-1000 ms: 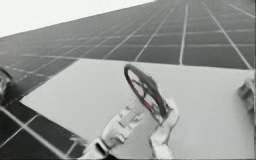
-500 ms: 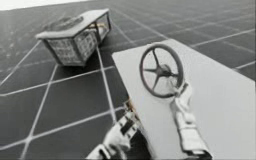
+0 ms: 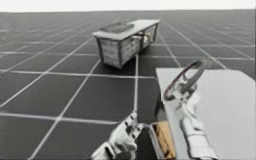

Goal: Pick up and drop off the object

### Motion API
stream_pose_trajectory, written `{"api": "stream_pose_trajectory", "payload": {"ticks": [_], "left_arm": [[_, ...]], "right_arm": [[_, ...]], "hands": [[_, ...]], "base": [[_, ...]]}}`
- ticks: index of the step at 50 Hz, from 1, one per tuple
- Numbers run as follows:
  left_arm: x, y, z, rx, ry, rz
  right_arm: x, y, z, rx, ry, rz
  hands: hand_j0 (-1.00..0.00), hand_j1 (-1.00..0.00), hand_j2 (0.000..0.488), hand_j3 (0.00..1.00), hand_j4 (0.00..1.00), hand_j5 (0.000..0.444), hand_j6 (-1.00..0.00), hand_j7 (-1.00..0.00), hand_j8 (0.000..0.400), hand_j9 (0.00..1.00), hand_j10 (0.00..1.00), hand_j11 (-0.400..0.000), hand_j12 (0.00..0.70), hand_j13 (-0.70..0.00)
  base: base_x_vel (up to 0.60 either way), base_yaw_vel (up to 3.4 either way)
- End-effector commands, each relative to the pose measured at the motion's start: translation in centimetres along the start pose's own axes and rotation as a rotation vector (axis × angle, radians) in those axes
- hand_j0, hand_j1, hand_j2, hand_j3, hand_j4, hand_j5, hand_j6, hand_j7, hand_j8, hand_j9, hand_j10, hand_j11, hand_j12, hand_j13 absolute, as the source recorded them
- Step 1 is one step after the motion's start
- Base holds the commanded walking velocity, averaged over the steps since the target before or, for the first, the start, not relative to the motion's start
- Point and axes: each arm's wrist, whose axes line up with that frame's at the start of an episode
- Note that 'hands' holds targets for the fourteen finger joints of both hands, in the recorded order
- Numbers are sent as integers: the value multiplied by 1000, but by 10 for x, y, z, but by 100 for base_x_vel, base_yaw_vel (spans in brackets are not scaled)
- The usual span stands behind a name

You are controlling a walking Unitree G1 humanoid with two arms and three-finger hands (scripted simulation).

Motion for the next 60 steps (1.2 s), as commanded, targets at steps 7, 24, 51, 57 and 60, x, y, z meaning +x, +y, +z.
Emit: {"api": "stream_pose_trajectory", "payload": {"ticks": [7,24,51,57,60], "left_arm": [[4,-6,1,20,12,-14],[4,-6,1,20,12,-14],[4,-6,1,20,12,-14],[4,-6,1,20,12,-14],[4,-6,1,20,12,-14]], "right_arm": [[3,-8,8,25,-26,-12],[3,-8,8,25,-26,-12],[3,-8,8,25,-26,-12],[3,-8,8,25,-26,-12],[3,-8,8,25,-26,-12]], "hands": [[0,0,0,1000,1000,0,0,0,0,1000,1000,-400,0,-700],[0,0,0,1000,1000,0,0,0,0,1000,1000,-400,0,-700],[0,0,0,1000,1000,0,0,0,0,1000,1000,-400,0,-700],[0,0,0,1000,1000,0,0,0,0,1000,1000,-400,0,-700],[0,0,0,1000,1000,0,0,0,0,1000,1000,-400,0,-700]], "base": [[44,35],[49,23],[50,18],[43,33],[42,35]]}}
